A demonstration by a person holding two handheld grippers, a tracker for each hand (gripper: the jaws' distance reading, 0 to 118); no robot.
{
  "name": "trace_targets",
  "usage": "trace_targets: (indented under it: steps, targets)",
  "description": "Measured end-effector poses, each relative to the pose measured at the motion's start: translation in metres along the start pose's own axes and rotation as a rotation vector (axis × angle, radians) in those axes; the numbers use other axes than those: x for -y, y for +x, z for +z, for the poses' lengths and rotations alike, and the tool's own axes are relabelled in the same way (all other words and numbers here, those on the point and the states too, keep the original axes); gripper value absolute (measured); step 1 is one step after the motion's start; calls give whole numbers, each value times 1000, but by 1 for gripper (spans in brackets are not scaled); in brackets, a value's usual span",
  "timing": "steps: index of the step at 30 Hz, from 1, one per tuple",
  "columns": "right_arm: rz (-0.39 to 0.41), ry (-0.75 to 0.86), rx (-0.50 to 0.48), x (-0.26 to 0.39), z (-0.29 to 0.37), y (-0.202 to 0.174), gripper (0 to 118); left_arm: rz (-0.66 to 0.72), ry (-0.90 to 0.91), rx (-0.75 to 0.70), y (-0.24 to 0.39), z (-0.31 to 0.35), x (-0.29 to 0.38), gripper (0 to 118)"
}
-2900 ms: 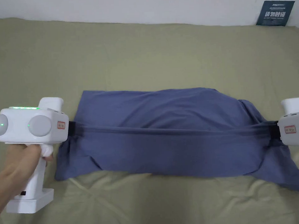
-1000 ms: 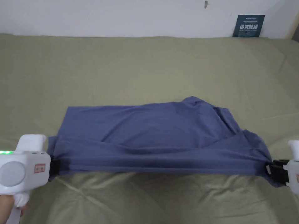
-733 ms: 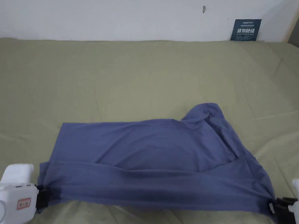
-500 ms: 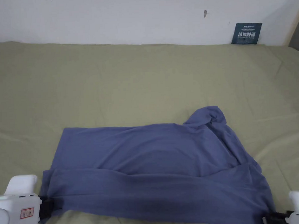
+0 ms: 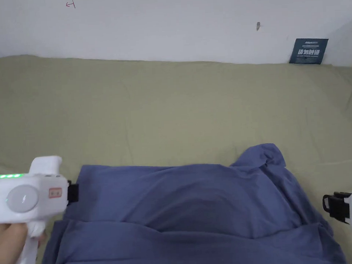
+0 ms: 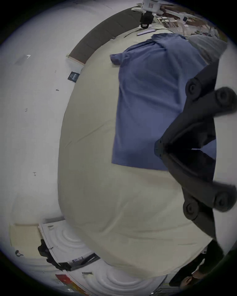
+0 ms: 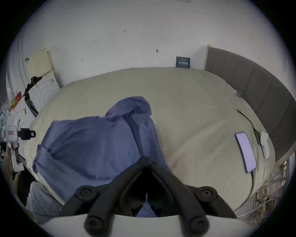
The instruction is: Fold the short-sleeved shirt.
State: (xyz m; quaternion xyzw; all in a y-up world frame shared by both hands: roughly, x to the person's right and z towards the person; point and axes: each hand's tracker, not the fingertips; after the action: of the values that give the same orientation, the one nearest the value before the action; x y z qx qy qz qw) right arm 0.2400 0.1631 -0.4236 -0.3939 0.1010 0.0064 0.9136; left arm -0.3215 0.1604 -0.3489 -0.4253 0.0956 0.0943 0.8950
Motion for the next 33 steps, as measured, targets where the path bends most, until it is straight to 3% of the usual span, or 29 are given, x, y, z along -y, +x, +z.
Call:
trace_targets:
  steps: [5,6,7,8,9,10,14,15,17,18,20,23,24,26,27,29,31,32,33]
  targets:
    - [59,-18,37,-21,-42,-14,0,-14,-47,-39,7,-63,-47,1]
    - [63,-26,36,-23,-49,-15,0,-3,-47,-50,7,-75,-53,10]
    - [66,-33,38,-24,-56,-17,0,-2,-58,-67,4,-86,-56,30]
    - [49,-60,20,-29,-68,-10,0,-5,-77,-97,3,-98,-60,62]
    - [54,-69,28,-31,-76,-7,0,-13,-87,-112,3,-109,-64,106]
    - [57,-78,32,-33,-81,-6,0,-26,-106,-135,4,-119,-67,118]
    - [67,-101,45,-38,-98,-2,0,-48,-135,-182,6,-138,-69,117]
    - [68,-105,47,-40,-100,-1,0,-56,-153,-199,3,-140,-66,111]
    - [72,-112,44,-44,-105,2,0,-55,-179,-182,3,-140,-63,87]
    - [77,-111,49,-46,-106,2,0,-23,-185,-106,4,-136,-62,87]
    - [86,-110,47,-51,-110,2,0,-41,-149,-129,8,-125,-60,78]
    - [75,-120,31,-61,-119,3,3,-86,-140,-116,10,-120,-57,5]
    - [70,-132,33,-64,-123,2,26,-85,-145,-113,10,-121,-57,2]
    - [53,-193,31,-65,-142,2,103,-85,-150,-114,9,-123,-56,2]
    - [55,-177,33,-63,-145,2,116,-76,-153,-112,8,-125,-57,2]
    - [54,-209,54,-57,-162,-2,100,-62,-154,-108,7,-125,-57,3]
    - [66,-239,81,-47,-173,-2,73,-61,-154,-105,6,-126,-57,2]
    - [72,-238,86,-58,-169,-1,47,-61,-152,-104,5,-126,-56,3]
    - [74,-230,84,-59,-166,1,3,-61,-150,-102,5,-124,-56,3]
